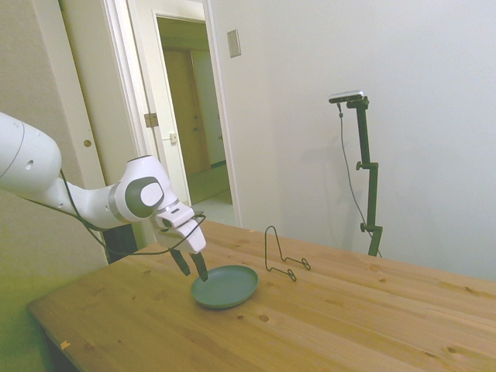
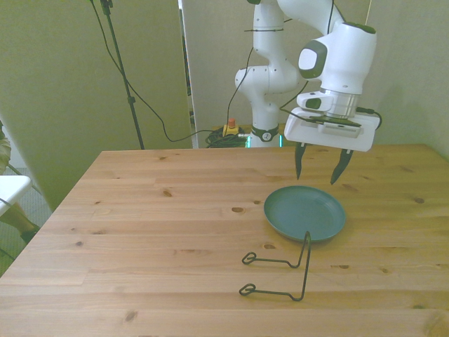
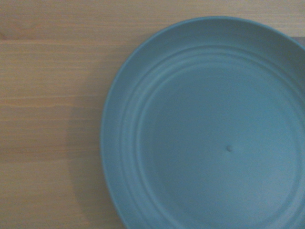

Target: Load the plate

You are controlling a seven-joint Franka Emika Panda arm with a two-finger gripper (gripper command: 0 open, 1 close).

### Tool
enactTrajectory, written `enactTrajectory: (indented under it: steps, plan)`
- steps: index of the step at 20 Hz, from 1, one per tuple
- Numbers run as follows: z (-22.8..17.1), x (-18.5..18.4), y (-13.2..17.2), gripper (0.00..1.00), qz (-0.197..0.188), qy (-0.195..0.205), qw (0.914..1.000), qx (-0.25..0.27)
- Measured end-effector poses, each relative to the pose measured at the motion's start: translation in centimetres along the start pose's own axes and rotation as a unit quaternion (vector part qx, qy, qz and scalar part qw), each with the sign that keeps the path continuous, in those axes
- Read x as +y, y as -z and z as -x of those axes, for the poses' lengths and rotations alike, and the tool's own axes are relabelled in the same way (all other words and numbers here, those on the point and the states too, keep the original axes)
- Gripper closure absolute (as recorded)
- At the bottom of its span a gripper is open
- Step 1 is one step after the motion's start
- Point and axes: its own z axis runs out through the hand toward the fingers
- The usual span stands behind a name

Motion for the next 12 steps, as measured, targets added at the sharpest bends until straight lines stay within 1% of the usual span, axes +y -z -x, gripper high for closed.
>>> enactTrajectory:
  steps: [6, 12]
  plan:
    - [1.0, -2.8, -0.1, 0.00, 0.000, -0.004, 0.9997, 0.024]
    - [2.1, -6.5, -2.0, 0.00, 0.007, -0.016, 0.9991, 0.038]
